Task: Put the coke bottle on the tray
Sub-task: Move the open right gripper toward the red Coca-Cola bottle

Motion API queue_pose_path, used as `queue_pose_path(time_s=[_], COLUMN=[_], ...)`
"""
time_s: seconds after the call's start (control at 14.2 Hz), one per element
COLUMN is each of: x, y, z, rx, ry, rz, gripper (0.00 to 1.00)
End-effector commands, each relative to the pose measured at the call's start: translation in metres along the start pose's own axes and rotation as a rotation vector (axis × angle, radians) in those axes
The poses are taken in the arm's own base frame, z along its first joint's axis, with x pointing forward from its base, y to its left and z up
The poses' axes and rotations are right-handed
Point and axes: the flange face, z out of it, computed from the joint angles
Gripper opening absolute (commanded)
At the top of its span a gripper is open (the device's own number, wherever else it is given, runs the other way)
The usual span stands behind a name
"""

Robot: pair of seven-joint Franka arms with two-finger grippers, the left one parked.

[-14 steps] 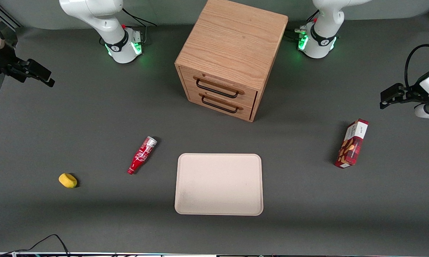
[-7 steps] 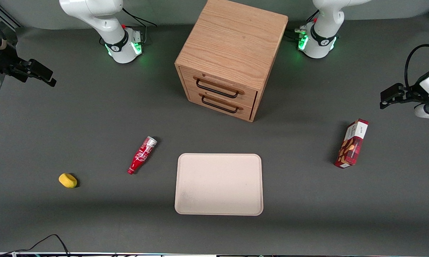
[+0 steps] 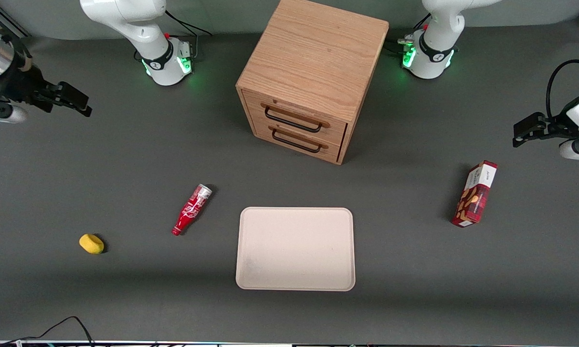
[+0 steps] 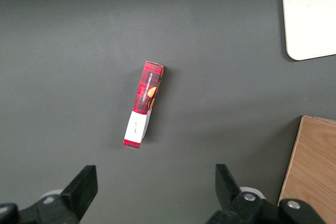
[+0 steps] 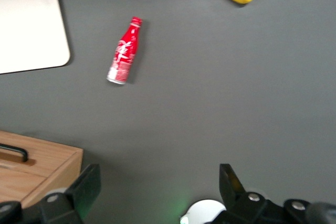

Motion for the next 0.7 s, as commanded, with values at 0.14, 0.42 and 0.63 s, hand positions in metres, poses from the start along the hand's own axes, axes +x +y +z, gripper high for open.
queue_pose_path(time_s=[0.14, 0.42, 0.63], x=[0.064, 0.12, 0.138], y=[-0.077, -0.11, -0.125], z=[0.049, 0.165, 0.258], rx=[0.045, 0.038, -0.007], ry=[-0.034, -0.097, -0.133], rz=[0.176, 0.356, 0.421], gripper=[1.0, 1.0, 1.0])
